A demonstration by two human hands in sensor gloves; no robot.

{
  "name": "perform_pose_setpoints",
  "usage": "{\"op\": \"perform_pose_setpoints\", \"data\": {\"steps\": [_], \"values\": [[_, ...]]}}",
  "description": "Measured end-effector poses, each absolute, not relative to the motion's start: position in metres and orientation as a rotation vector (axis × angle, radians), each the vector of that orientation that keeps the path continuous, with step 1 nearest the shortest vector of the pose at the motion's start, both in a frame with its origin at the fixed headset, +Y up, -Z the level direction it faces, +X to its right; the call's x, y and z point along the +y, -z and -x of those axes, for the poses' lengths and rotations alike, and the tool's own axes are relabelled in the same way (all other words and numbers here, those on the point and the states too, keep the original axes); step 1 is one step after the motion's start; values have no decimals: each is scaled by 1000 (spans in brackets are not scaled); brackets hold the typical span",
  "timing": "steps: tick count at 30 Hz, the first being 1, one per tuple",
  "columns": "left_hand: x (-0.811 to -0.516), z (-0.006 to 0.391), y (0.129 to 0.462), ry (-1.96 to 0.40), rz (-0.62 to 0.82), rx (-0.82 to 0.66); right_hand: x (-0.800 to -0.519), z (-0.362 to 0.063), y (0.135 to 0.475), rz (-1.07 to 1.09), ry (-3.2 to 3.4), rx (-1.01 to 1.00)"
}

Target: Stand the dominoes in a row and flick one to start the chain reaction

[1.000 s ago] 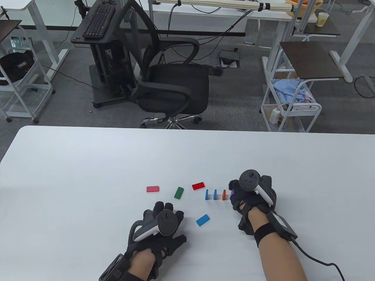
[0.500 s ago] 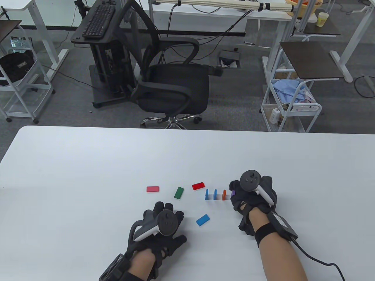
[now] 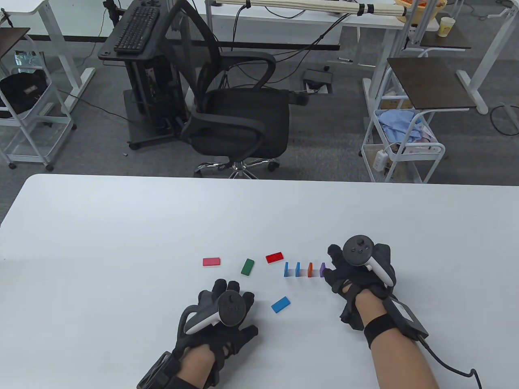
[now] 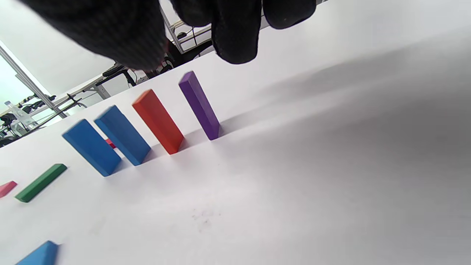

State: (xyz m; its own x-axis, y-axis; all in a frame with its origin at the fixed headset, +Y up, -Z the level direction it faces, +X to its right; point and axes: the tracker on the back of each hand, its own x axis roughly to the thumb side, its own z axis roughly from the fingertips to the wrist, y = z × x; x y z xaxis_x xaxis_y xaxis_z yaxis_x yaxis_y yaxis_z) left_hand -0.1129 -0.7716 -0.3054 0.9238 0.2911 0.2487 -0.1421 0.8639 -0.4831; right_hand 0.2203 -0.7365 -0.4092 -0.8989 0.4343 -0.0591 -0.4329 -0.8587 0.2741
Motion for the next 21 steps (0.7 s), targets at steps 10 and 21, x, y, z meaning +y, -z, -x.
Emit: {"op": "perform_pose_setpoints", "data": {"steps": [10, 21], "values": [[-772, 111, 305, -223, 472, -333, -711, -244, 357, -48, -2724, 383], [-772, 112, 304, -224, 472, -333, -723, -268, 291, -188, -2776, 338]]}}
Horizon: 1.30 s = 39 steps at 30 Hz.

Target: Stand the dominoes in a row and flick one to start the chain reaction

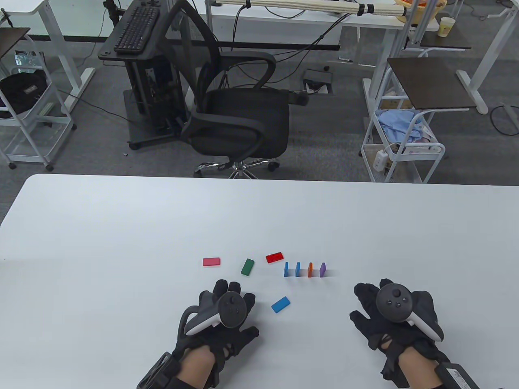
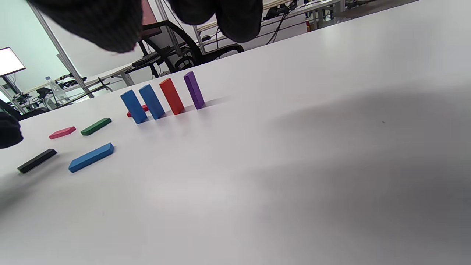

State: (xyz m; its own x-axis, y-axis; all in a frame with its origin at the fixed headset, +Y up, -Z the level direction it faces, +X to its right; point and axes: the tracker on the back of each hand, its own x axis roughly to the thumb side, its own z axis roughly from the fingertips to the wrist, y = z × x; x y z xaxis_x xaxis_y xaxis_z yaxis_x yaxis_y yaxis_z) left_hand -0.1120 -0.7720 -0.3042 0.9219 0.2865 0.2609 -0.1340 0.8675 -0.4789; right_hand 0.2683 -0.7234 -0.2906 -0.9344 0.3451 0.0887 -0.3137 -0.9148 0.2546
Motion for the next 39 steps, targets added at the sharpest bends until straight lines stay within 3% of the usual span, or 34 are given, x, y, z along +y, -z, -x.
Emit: {"op": "perform_pose_setpoints", "data": {"steps": [13, 26, 39], "values": [[-769, 121, 303, -248, 450, -312, -751, -280, 272, -320, -2815, 246], [-769, 117, 301, -211, 411, -310, -745, -276, 270, -387, -2793, 284], [-760, 132, 311, -277, 478, -203, -746, -279, 271, -365, -2755, 321]]}}
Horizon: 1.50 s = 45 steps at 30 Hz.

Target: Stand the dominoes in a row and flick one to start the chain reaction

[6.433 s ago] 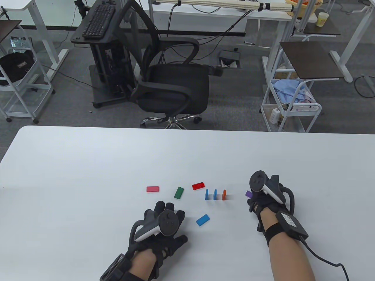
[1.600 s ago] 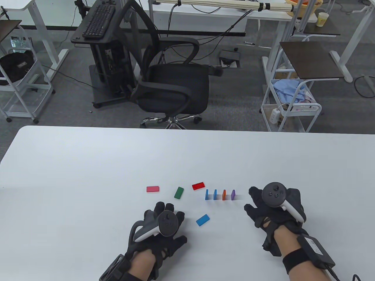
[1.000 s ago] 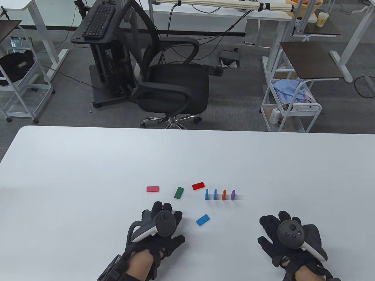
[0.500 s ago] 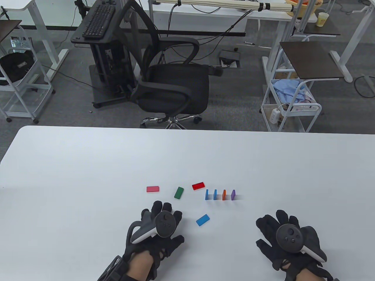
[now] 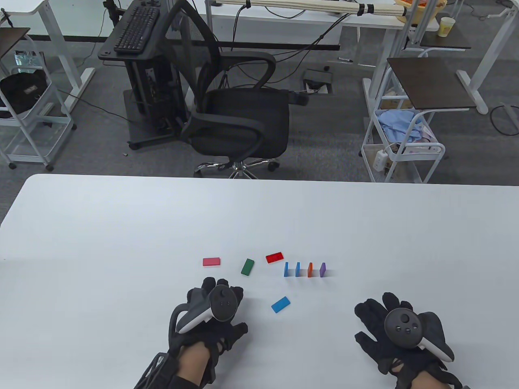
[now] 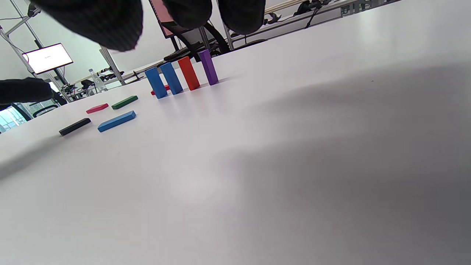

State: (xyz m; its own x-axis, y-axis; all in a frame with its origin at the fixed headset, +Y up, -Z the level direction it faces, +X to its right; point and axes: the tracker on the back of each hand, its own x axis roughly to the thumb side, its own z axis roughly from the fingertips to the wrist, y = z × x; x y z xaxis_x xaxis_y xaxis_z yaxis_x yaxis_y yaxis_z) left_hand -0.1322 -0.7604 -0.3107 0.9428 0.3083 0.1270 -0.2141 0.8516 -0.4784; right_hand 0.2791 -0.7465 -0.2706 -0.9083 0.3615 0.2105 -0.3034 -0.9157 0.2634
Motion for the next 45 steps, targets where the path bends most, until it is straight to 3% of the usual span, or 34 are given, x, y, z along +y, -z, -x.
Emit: {"op": "perform_pose_setpoints", "data": {"steps": [3, 10, 27, 38, 45], "values": [[-762, 135, 316, -314, 533, -174, -747, -280, 271, -364, -2736, 337], [-753, 134, 343, -307, 518, -148, -747, -281, 271, -364, -2726, 350], [-723, 80, 424, -134, 350, -237, -747, -286, 271, -323, -2711, 361], [-737, 45, 461, -95, 321, -255, -747, -290, 273, -312, -2705, 378], [-753, 23, 478, -2, 396, -286, -747, -290, 273, -309, -2701, 381]]}}
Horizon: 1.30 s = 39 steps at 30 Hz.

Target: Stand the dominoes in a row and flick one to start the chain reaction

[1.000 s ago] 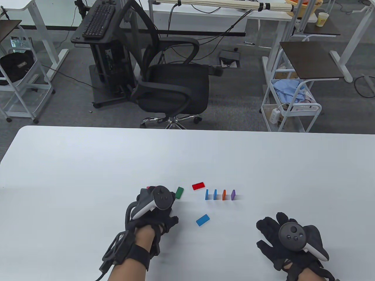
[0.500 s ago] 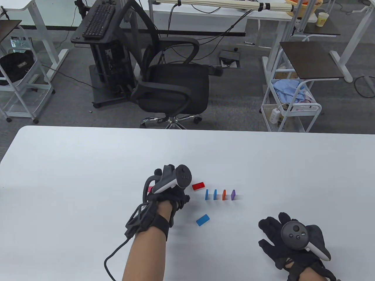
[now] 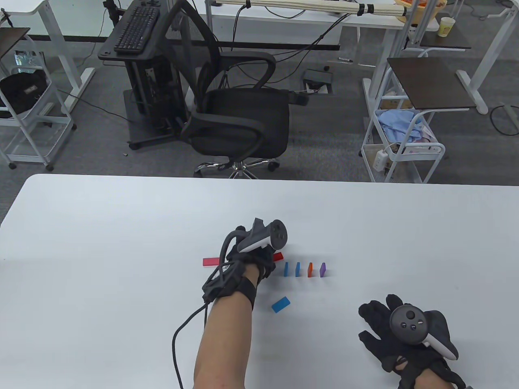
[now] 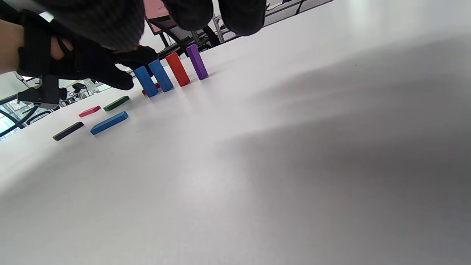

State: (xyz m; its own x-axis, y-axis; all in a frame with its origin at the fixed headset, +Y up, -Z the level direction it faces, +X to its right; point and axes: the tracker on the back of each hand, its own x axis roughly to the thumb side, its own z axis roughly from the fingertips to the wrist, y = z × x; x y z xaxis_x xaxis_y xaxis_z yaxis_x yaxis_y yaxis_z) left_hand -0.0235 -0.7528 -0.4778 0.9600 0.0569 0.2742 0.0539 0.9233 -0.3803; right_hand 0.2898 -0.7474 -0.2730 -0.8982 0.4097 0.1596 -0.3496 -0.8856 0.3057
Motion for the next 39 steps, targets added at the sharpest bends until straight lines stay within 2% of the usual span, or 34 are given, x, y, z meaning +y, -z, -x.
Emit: {"op": "perform_pose_setpoints", "data": {"steps": [7, 12, 17, 25, 32, 39], "values": [[-768, 13, 484, 34, 390, -309, -750, -292, 275, -298, -2699, 397], [-766, 8, 487, 65, 355, -325, -751, -291, 275, -296, -2702, 407], [-763, -7, 486, 212, 282, -385, -754, -293, 276, -282, -2701, 422], [-763, -10, 485, 275, 307, -412, -755, -294, 276, -263, -2694, 440], [-762, -6, 485, 233, 320, -397, -754, -297, 276, -249, -2686, 435], [-752, 18, 482, 61, 268, -324, -754, -299, 277, -242, -2673, 433]]}}
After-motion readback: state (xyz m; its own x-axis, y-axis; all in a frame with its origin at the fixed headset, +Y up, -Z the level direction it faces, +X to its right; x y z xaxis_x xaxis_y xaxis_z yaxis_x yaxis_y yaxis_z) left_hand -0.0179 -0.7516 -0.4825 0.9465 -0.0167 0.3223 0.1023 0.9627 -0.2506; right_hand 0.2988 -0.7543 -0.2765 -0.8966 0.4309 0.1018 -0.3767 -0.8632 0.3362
